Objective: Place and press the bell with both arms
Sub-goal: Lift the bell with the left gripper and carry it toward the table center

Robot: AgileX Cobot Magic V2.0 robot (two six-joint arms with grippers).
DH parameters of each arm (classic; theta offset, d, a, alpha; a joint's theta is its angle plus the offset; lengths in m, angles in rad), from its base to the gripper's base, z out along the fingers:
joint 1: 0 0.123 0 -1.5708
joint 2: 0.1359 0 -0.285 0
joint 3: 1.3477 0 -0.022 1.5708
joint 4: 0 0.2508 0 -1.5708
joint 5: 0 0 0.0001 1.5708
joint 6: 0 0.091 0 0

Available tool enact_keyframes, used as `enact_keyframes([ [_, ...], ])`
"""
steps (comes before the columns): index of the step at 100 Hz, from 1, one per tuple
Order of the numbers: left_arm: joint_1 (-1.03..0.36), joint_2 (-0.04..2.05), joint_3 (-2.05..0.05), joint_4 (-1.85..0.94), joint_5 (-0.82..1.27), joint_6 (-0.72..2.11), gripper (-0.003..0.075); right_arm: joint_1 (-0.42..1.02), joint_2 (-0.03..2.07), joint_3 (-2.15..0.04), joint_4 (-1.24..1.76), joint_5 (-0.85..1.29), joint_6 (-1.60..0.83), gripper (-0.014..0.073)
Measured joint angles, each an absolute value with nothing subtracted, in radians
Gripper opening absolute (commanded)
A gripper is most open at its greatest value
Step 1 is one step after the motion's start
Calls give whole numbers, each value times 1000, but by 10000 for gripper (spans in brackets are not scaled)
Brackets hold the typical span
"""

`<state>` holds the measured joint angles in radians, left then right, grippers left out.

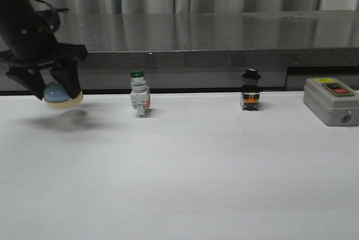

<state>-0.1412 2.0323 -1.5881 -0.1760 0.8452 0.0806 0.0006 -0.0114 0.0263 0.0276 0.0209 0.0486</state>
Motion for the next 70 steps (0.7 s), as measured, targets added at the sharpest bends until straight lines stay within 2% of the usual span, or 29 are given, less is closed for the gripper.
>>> enact_keyframes([
  [24, -200, 1889, -1591, -171, 884, 173, 221, 1, -11, 26, 28, 21, 49, -69],
  [70, -535, 1887, -1591, -173, 882, 211, 221, 1, -11, 26, 28, 21, 49, -69],
])
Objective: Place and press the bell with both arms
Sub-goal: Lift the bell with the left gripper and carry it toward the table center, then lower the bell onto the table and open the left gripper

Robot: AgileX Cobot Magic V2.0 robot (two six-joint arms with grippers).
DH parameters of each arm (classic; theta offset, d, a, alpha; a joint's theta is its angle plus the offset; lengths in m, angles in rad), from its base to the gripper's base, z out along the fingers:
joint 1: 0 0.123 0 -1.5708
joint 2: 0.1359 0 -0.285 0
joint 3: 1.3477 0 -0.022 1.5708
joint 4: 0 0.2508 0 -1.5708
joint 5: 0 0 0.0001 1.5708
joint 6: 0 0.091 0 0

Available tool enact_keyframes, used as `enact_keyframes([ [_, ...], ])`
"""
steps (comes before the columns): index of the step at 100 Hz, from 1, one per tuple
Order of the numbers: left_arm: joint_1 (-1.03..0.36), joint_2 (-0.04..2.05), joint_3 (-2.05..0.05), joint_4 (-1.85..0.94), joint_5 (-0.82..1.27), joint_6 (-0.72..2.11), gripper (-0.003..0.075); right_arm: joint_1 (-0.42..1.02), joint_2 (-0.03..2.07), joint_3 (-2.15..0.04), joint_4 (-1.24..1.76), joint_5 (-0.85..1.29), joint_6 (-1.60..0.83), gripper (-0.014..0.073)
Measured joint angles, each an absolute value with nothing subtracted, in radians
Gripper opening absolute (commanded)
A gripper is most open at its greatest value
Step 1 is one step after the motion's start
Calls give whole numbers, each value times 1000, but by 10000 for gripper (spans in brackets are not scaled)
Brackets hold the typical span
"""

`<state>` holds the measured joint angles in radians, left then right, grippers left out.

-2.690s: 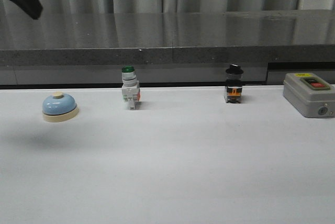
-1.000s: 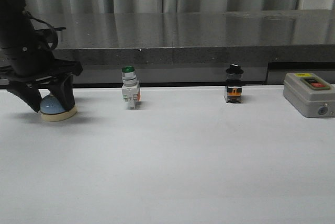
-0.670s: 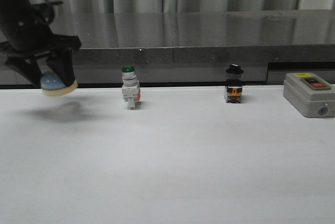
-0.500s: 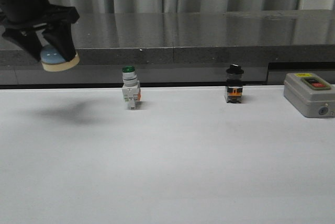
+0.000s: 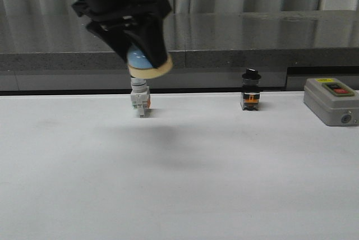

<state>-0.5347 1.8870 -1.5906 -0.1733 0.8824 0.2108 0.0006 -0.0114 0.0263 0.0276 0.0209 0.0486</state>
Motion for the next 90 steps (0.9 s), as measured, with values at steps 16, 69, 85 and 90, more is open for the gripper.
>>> enact_keyframes([
  [16, -634, 1969, -1591, -175, 860, 213, 221, 1, -11, 26, 28, 21, 49, -69],
  [69, -662, 2052, -1591, -178, 845, 216, 535, 1, -11, 26, 28, 21, 49, -69],
  [85, -662, 2052, -1591, -178, 843, 216, 536, 1, -11, 26, 28, 21, 49, -69],
  [90, -662, 2052, -1591, -178, 843, 216, 536, 1, -11, 26, 28, 21, 49, -69],
])
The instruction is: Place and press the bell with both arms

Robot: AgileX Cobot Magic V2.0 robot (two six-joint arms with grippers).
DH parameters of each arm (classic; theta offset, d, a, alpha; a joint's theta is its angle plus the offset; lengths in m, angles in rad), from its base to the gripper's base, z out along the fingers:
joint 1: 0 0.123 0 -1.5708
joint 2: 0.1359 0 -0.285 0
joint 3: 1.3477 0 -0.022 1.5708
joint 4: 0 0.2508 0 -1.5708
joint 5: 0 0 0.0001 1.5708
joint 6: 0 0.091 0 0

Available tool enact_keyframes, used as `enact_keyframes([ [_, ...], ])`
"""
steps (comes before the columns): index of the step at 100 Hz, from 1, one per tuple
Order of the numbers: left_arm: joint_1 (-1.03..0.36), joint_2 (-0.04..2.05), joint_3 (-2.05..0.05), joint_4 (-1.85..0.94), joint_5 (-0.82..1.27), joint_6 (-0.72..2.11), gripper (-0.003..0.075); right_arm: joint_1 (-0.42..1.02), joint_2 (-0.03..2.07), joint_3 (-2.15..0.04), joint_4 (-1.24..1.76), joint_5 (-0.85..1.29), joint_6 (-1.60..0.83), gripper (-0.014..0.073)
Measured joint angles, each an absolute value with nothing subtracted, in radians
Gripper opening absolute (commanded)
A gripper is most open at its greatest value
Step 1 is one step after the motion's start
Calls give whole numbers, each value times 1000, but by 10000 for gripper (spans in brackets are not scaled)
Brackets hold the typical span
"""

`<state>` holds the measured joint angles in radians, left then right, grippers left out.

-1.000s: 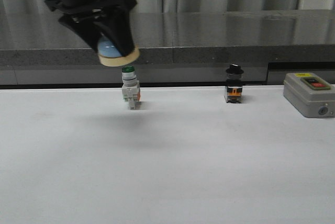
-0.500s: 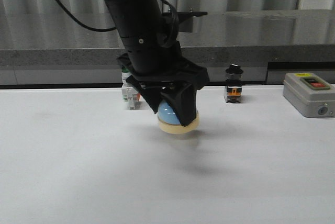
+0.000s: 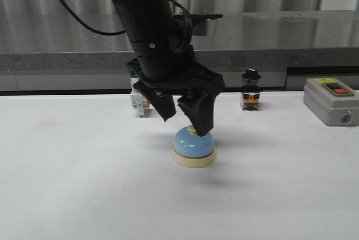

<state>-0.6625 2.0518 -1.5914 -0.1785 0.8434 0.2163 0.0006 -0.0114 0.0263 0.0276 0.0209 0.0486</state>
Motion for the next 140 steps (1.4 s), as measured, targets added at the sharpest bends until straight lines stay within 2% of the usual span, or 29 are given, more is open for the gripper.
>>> enact_keyframes([
  [10, -662, 2052, -1593, -178, 843, 216, 520, 1, -11, 26, 28, 21, 49, -69],
  [15, -662, 2049, -1593, -178, 843, 216, 490, 1, -11, 26, 28, 21, 49, -69],
  [22, -662, 2036, -1593, -178, 843, 203, 406, 1, -11, 26, 28, 21, 49, -69],
  [27, -659, 2020, -1593, -178, 845, 189, 321, 1, -11, 26, 28, 21, 49, -69],
  [31, -656, 2003, -1593, -178, 845, 181, 218, 1, -11, 26, 28, 21, 49, -69],
  [32, -654, 2000, -1593, -178, 845, 180, 218, 1, -11, 26, 28, 21, 49, -69],
  [39, -641, 1967, -1593, -180, 853, 173, 63, 1, -11, 26, 28, 21, 49, -69],
  [40, -637, 1964, -1593, -180, 856, 173, 19, 1, -11, 26, 28, 21, 49, -69],
  [43, -628, 1948, -1593, -180, 862, 173, -20, 1, -11, 26, 28, 21, 49, -69],
  [77, -436, 1840, -1593, -190, 1008, 130, -20, 1, -11, 26, 28, 21, 49, -69],
  [112, -185, 1755, -1589, -194, 1014, 49, -20, 1, -11, 26, 28, 21, 49, -69],
  [140, -44, 1695, -1589, -194, 1021, 43, -20, 1, -11, 26, 28, 21, 49, -69],
])
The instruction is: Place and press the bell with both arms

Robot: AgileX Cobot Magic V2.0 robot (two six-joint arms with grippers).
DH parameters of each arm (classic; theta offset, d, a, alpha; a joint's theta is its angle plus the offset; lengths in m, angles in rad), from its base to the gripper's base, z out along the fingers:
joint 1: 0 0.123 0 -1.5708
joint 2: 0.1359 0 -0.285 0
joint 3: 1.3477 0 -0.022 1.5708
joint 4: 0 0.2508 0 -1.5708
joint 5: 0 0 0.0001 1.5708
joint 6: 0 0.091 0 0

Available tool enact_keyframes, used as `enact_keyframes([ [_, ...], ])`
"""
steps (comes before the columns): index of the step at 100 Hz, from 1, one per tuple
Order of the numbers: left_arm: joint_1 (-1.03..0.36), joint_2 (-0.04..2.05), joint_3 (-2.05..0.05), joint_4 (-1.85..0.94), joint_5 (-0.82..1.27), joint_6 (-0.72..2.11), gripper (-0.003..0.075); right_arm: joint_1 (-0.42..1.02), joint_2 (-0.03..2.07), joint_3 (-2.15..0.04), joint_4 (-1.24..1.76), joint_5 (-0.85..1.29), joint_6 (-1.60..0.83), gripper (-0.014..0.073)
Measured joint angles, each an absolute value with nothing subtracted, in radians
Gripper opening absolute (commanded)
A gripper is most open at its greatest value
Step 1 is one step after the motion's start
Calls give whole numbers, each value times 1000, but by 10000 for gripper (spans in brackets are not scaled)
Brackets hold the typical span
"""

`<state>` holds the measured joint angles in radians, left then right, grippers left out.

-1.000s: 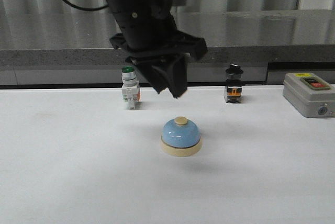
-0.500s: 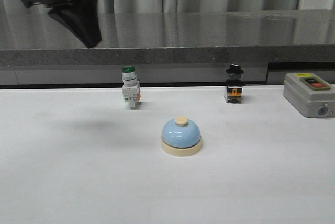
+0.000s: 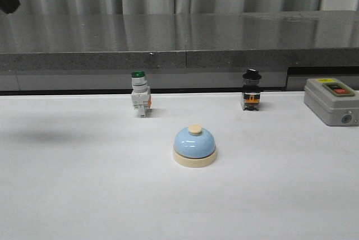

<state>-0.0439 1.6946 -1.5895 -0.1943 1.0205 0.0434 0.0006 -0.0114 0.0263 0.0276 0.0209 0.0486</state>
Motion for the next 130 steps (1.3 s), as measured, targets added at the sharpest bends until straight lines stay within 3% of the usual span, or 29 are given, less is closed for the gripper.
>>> enact_keyframes([
  [21, 30, 1640, -1544, -192, 991, 43, -20, 1, -11, 26, 28, 21, 49, -69],
  [56, 69, 1451, -1244, -155, 750, 43, -20, 1, -11, 26, 28, 21, 49, -69],
  [130, 69, 846, -643, -131, 336, 43, -20, 1, -11, 26, 28, 21, 49, -69],
])
